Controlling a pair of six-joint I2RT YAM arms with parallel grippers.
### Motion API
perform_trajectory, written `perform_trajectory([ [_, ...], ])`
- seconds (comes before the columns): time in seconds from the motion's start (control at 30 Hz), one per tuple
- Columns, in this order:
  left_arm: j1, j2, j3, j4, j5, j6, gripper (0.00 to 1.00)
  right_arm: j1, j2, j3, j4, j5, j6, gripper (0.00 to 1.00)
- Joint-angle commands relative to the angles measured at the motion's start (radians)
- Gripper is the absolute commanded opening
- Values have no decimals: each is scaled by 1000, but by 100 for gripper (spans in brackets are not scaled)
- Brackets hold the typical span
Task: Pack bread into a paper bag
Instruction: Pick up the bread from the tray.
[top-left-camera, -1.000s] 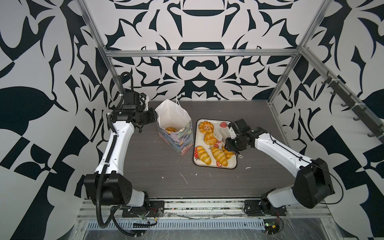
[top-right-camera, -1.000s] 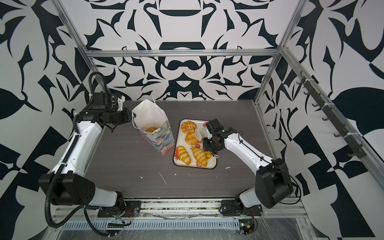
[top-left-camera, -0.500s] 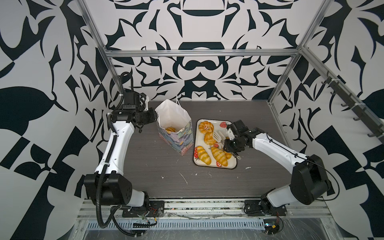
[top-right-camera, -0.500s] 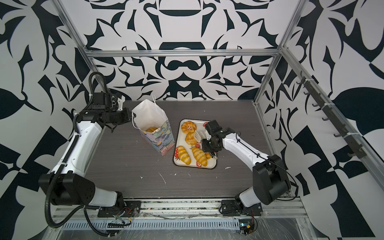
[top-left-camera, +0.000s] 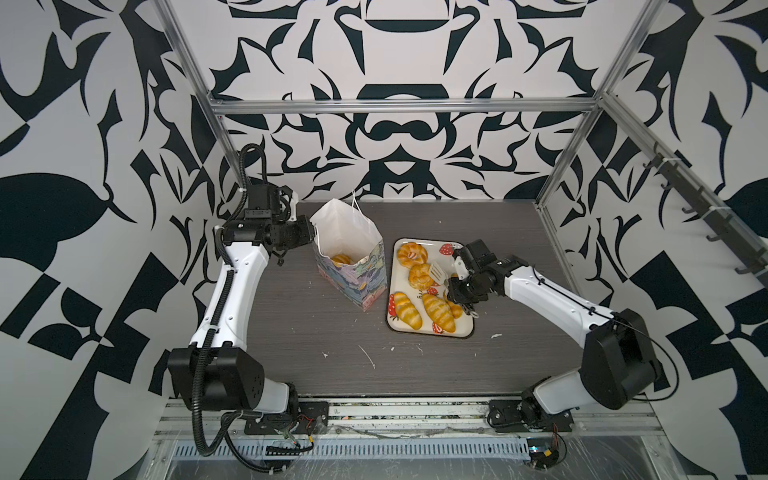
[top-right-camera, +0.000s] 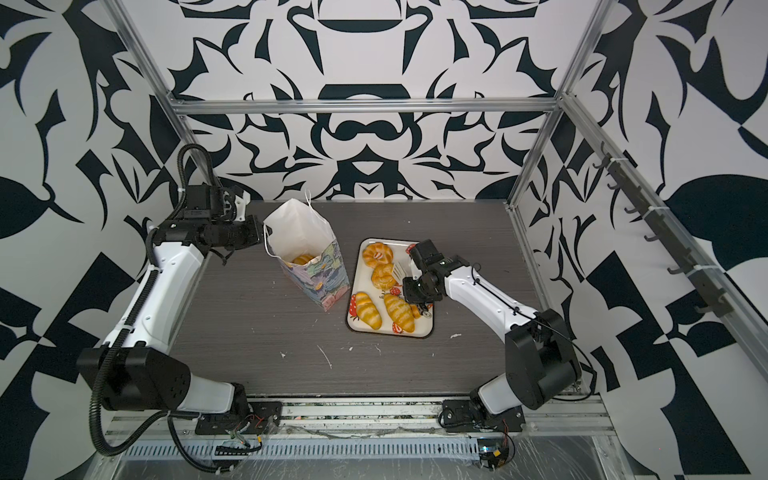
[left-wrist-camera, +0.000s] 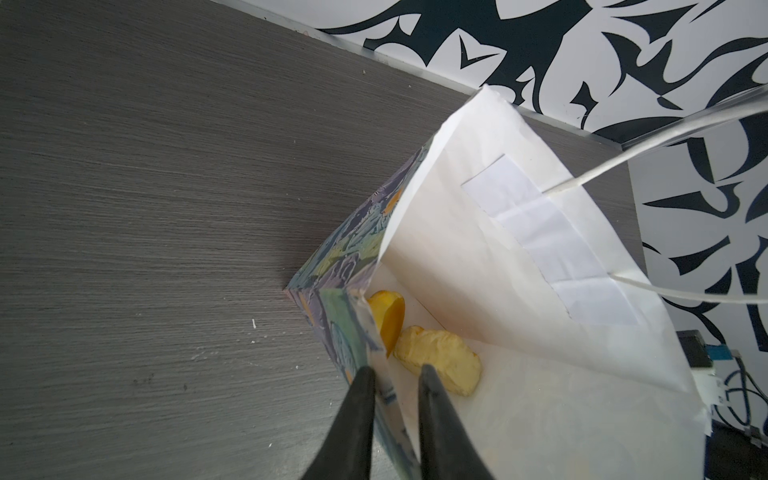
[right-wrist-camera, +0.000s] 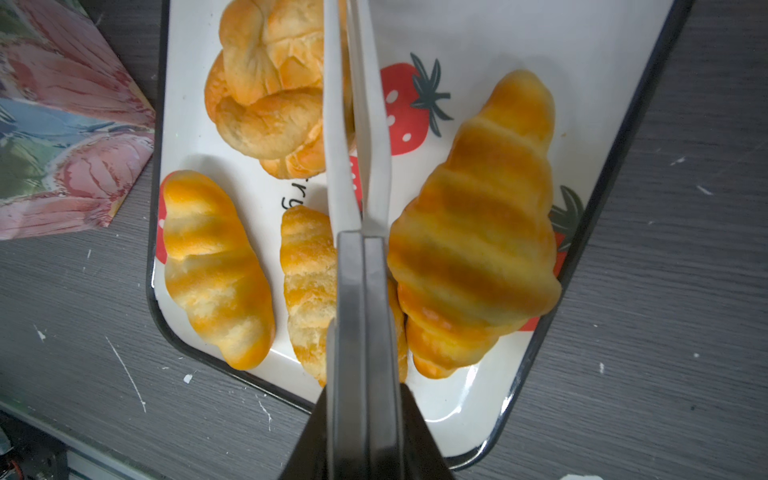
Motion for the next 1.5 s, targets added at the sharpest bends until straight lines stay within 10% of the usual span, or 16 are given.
perform_trajectory([
  [0.0, -4, -5, -13, -25, -1, 9, 23, -5, -55, 33, -6, -3, -3, 22],
  [1.47, -4, -6, -1, -28, 3, 8, 23, 136, -185, 540, -256, 108, -59, 21],
])
